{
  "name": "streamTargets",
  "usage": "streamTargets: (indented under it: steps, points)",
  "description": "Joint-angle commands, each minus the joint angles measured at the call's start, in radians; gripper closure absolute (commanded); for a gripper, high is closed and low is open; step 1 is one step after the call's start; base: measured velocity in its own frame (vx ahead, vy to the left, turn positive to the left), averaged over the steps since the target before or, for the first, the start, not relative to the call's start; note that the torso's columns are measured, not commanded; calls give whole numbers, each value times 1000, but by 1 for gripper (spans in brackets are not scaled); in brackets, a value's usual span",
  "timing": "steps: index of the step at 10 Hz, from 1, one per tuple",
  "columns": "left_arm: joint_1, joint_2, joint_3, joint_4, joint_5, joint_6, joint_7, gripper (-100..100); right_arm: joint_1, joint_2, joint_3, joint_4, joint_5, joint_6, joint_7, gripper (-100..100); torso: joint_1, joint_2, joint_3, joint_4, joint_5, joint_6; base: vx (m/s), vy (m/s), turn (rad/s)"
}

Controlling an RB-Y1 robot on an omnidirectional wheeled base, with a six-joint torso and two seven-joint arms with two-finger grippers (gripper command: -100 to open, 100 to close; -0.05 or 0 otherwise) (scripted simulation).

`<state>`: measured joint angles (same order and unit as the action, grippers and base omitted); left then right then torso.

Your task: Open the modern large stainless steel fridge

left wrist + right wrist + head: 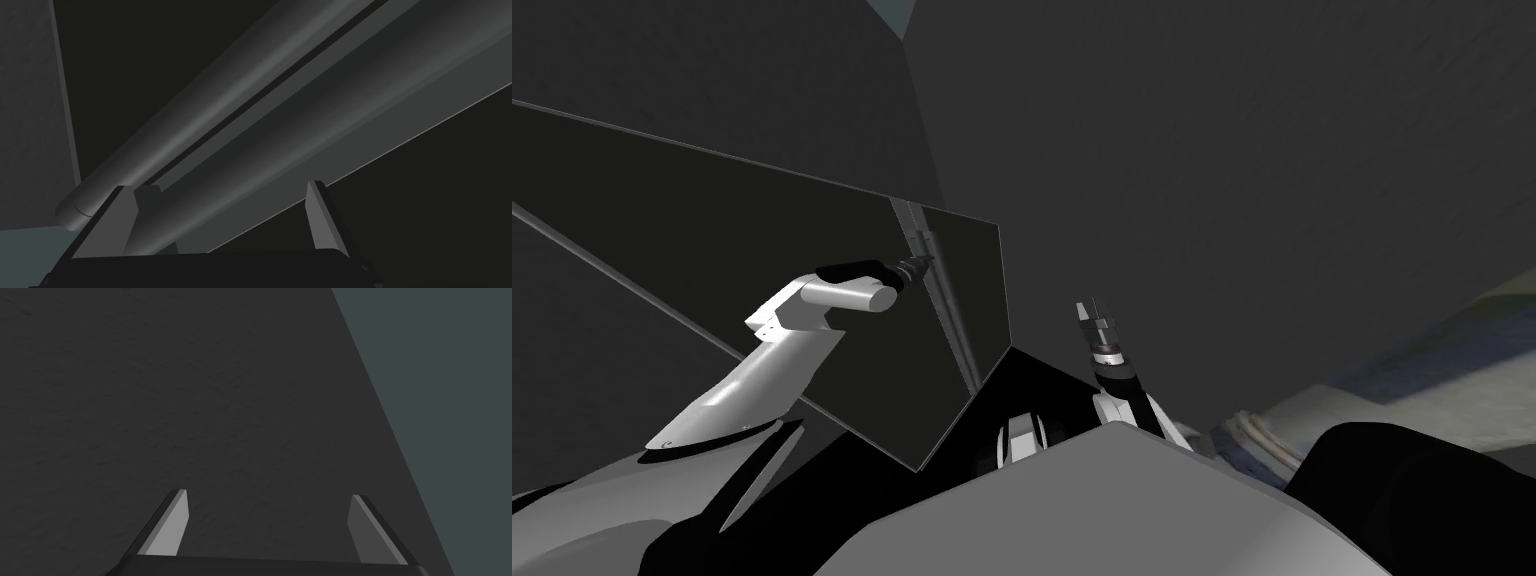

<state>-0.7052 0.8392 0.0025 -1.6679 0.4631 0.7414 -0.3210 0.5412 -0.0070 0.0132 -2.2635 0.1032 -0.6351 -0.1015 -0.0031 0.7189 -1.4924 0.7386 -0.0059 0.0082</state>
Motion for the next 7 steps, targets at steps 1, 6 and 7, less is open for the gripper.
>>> streamTargets:
  steps: [1,6,7]
  points:
    - [-71,44,13,32,18,65,-6,-100,0,0,0,0,0,0,0,0,0,0,0,1,-1,1,-16,-34,-68]
    - [-152,97,17,71,47,140,-16,-100,0,0,0,0,0,0,0,0,1,1,1,0,0,0,-13,-18,-49]
    - [-183,122,19,88,59,174,-21,-100,0,0,0,0,0,0,0,0,2,0,0,1,0,0,-16,-22,-52]
